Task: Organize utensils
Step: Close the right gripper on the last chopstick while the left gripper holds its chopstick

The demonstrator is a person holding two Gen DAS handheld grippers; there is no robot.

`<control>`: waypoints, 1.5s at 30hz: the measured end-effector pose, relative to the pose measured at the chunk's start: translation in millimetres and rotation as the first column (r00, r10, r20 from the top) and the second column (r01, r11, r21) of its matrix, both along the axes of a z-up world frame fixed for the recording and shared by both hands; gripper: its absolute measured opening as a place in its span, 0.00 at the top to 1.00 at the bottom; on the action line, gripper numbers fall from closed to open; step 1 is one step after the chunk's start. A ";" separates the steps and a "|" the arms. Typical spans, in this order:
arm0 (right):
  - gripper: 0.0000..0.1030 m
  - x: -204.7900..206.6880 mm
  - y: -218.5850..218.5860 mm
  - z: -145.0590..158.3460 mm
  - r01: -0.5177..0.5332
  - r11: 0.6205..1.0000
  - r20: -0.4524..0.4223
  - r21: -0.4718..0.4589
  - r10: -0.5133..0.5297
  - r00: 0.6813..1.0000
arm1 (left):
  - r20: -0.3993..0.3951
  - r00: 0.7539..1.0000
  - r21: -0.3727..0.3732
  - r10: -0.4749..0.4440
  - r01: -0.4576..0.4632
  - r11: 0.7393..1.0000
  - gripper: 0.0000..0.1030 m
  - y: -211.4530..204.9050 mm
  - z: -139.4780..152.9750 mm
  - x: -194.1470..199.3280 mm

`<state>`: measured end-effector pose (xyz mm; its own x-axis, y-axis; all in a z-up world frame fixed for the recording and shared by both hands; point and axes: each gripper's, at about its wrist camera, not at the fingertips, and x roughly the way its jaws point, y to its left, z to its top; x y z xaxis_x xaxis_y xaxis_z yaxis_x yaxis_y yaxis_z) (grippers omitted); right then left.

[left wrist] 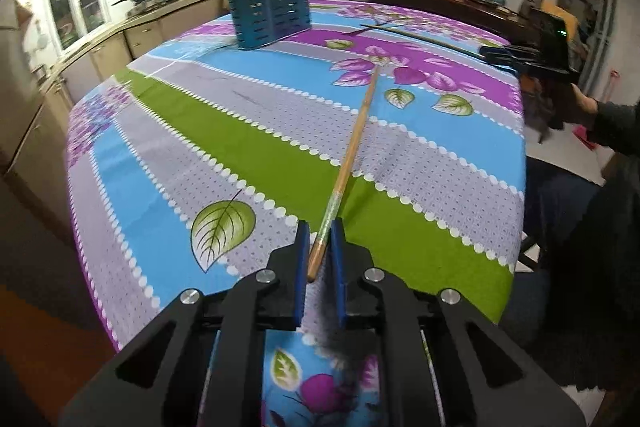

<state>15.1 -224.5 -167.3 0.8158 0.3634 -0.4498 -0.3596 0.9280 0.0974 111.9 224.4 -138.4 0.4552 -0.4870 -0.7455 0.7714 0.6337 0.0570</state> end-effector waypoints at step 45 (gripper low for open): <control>0.85 -5.7 27.5 -4.7 0.098 0.995 0.044 -0.003 -0.098 0.994 | 0.108 0.804 -0.184 0.584 -0.561 0.807 0.70 -93.3 -8.5 -72.0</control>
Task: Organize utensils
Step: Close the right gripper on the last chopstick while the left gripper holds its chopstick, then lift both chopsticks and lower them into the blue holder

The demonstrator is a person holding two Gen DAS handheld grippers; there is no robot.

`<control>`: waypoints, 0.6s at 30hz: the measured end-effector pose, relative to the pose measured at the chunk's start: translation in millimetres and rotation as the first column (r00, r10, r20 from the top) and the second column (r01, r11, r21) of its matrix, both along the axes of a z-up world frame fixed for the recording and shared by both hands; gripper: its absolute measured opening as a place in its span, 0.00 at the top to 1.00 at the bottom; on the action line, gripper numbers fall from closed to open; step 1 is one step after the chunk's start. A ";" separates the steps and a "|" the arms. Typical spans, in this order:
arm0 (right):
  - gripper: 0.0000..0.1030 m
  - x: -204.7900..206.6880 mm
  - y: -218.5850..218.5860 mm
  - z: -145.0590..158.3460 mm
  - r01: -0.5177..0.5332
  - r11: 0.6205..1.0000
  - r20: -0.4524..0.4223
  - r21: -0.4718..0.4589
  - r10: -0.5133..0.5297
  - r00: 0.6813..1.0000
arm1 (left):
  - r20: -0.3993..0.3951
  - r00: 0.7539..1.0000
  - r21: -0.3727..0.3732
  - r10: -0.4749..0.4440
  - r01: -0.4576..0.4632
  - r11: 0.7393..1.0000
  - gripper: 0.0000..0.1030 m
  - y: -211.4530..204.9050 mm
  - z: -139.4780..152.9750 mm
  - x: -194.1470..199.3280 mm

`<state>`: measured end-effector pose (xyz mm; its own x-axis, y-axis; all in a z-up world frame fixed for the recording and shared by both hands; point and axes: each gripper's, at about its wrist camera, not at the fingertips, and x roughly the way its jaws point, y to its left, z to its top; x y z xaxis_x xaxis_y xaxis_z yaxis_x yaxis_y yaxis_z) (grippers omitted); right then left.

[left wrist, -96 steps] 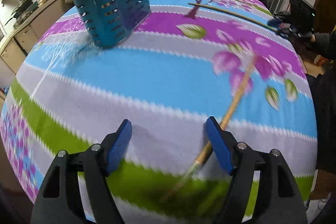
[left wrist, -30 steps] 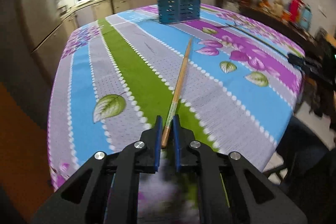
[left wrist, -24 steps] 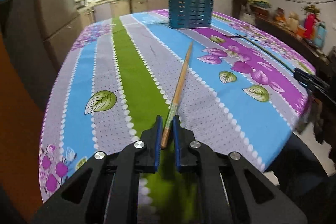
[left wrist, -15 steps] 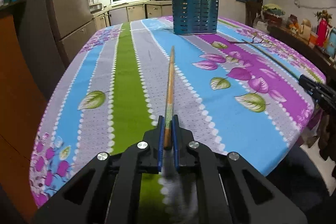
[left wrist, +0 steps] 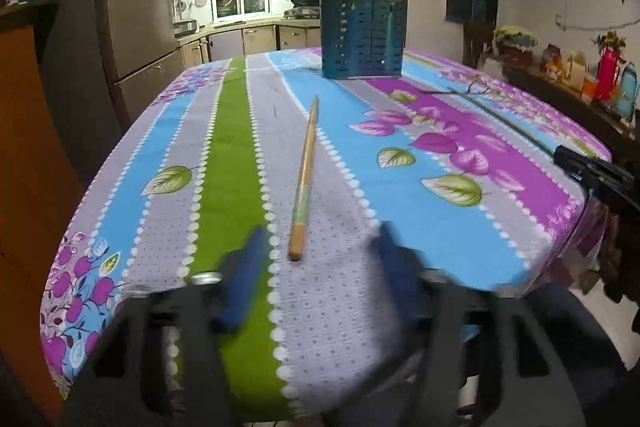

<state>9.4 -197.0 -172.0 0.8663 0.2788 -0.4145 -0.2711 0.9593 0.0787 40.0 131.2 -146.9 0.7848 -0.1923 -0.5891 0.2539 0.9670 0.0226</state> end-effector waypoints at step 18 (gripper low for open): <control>0.93 3.5 0.8 -1.5 0.007 1.000 0.007 0.024 -0.007 1.000 | 0.103 0.994 0.000 0.036 -0.036 0.999 0.95 -14.9 -6.2 -5.9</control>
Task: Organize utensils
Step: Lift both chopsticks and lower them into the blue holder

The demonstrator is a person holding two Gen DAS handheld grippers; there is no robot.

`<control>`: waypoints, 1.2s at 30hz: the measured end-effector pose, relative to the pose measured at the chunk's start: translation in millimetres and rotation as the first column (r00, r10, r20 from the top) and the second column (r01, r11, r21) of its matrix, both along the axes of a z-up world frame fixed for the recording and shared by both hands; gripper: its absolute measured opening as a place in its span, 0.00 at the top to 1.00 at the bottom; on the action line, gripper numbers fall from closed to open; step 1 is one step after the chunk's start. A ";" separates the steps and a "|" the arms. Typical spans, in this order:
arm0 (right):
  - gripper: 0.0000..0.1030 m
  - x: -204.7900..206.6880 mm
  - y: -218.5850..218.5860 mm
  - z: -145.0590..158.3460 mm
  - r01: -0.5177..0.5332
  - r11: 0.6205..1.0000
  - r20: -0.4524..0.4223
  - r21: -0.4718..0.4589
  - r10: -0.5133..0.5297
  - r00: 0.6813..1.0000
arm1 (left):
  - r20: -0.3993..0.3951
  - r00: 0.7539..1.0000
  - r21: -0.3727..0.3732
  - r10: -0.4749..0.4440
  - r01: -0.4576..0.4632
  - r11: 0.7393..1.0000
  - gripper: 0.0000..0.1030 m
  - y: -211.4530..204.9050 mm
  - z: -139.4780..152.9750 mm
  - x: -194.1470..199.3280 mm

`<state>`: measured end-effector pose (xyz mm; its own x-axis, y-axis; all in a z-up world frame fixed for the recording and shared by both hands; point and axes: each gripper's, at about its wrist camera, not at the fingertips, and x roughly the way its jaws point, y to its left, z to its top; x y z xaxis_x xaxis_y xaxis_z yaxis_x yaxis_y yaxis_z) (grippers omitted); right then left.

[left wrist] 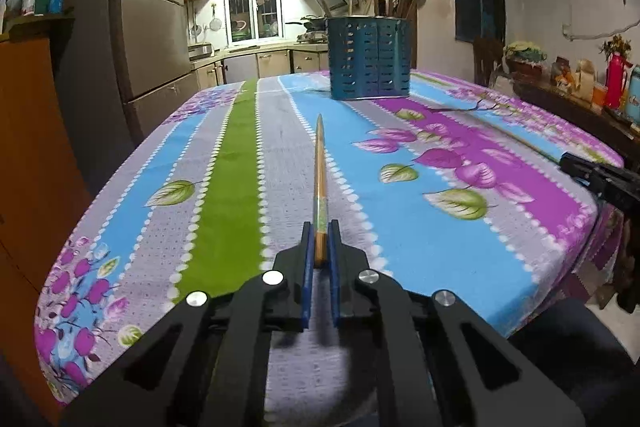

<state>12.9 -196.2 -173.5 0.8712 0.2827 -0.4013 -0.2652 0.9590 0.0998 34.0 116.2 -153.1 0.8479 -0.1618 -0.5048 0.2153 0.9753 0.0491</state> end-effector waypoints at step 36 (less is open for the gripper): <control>0.93 63.1 -24.6 232.4 -0.135 0.990 0.123 -0.041 0.139 0.983 | 0.389 0.908 -0.022 -0.155 0.178 0.984 0.95 -73.7 210.6 73.7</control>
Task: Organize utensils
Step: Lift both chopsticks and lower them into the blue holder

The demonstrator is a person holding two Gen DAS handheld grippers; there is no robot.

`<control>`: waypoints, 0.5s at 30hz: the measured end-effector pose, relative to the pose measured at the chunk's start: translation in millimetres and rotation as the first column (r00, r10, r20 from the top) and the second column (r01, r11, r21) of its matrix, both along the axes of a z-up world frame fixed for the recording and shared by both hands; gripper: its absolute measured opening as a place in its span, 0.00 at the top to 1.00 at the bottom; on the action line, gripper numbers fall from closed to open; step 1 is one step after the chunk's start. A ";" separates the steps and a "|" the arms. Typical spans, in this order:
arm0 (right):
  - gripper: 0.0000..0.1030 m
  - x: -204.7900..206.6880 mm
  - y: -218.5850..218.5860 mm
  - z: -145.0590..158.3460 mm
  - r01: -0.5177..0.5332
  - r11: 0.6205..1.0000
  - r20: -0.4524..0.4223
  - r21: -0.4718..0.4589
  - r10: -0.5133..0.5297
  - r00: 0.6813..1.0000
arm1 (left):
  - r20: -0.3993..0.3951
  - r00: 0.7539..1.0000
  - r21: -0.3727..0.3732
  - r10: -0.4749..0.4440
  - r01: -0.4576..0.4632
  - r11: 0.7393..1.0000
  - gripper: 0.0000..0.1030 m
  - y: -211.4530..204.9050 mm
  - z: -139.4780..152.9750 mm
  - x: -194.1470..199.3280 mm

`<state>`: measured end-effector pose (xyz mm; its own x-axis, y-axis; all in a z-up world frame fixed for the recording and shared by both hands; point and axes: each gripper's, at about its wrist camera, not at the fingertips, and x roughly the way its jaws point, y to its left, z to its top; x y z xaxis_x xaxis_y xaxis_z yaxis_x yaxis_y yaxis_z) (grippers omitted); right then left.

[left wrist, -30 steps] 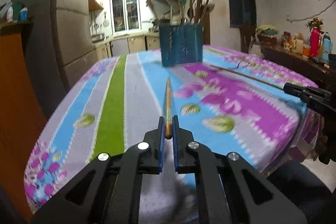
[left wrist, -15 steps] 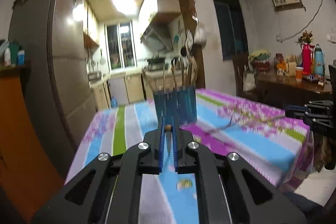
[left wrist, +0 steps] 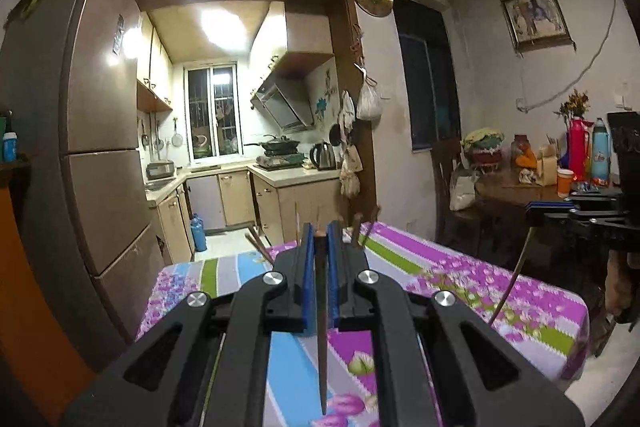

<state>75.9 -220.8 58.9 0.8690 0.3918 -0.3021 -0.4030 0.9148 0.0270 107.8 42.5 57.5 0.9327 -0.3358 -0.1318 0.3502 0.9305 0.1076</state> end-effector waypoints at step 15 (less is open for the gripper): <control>0.93 53.7 17.8 19.2 0.020 1.000 -0.024 0.003 -0.020 1.000 | -0.108 0.994 -0.065 0.033 -0.041 0.997 0.95 -5.2 -9.9 26.7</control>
<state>129.6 -203.1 78.1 0.8691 0.3756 -0.3219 -0.3839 0.9225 0.0399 134.5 37.3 47.5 0.9263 -0.3128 -0.2100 0.3216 0.9468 0.0084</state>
